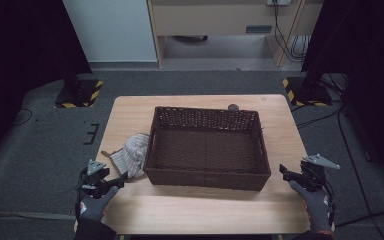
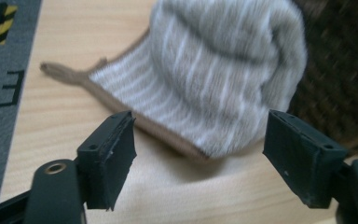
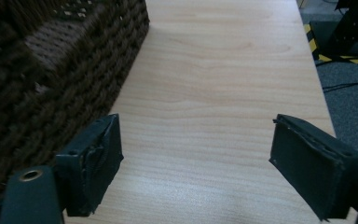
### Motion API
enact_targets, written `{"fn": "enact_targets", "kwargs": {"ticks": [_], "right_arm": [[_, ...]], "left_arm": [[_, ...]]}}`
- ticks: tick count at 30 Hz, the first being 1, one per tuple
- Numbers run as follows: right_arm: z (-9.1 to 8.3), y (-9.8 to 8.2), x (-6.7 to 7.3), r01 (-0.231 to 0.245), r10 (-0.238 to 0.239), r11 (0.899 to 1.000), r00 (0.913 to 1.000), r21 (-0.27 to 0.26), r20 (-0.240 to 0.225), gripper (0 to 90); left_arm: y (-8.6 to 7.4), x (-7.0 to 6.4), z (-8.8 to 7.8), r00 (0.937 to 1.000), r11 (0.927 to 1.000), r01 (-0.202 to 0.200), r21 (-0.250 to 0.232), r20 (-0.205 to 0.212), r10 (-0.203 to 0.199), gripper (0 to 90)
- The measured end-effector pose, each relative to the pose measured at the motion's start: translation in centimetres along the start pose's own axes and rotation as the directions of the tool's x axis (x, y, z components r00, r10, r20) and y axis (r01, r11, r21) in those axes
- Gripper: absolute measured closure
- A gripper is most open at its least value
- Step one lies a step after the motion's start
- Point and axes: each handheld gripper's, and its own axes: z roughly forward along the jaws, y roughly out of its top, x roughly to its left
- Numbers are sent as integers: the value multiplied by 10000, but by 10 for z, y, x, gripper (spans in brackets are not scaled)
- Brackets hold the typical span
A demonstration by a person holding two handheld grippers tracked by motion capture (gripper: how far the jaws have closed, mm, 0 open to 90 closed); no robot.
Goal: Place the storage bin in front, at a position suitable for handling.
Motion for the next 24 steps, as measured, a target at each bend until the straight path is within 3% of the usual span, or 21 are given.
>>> {"fn": "enact_targets", "kwargs": {"ticks": [4,8,17,24], "right_arm": [[-7,4,0,-80,78,9997,9999,-216,-75,204],[-15,10,3,-226,207,9989,9988,-420,-446,244],[-28,30,20,128,-235,9938,9950,-1105,-966,306],[-30,49,41,321,-542,9903,9851,-1351,-1635,345]], "left_arm": [[5,0,-5,9997,9993,206,-315,106,-203,290],[8,0,-7,9993,9982,327,-500,191,-317,325],[24,-6,-9,9987,9944,360,-989,407,-321,373],[45,-17,-13,9966,9876,264,-1548,808,-140,447]]}}
